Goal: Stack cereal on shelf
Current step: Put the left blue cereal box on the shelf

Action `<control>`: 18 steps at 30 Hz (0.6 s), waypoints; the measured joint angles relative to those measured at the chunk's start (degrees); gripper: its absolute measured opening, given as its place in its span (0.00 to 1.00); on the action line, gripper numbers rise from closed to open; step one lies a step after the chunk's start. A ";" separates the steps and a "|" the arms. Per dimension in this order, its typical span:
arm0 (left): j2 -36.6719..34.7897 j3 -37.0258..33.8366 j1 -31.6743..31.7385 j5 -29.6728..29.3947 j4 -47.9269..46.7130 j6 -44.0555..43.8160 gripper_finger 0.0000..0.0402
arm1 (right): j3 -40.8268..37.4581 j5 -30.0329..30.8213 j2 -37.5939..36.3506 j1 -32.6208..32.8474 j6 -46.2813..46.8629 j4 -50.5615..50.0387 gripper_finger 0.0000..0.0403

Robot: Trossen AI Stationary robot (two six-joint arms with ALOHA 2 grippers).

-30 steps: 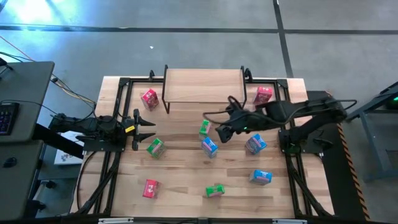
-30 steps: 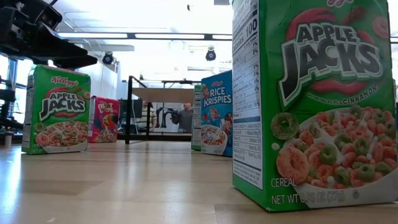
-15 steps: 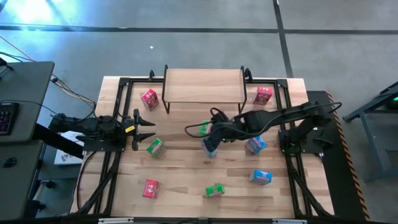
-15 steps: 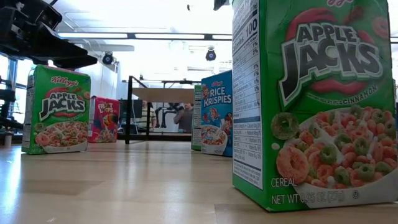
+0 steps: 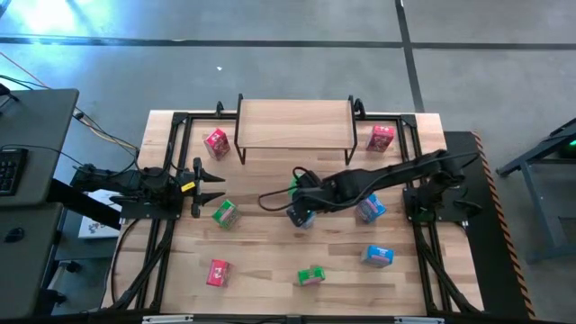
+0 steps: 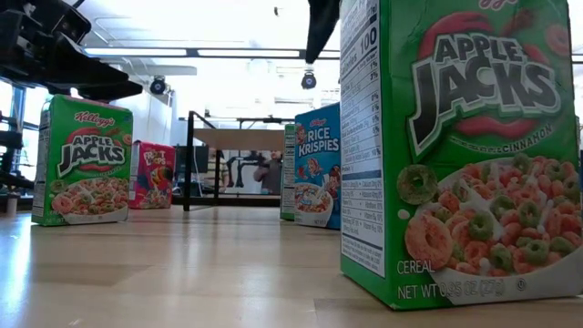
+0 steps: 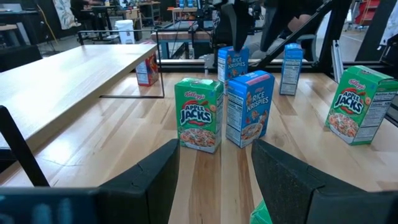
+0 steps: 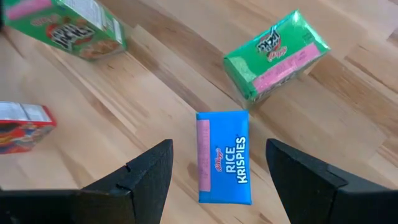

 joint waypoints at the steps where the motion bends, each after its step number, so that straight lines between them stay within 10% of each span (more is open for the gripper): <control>1: 0.02 0.00 -0.01 0.00 -0.01 0.00 0.47 | 0.00 0.00 0.36 0.13 0.00 -0.15 0.62; 18: 0.02 0.00 -0.01 -0.02 -0.03 0.02 0.47 | -0.02 -1.72 4.44 0.84 -0.03 -1.56 0.62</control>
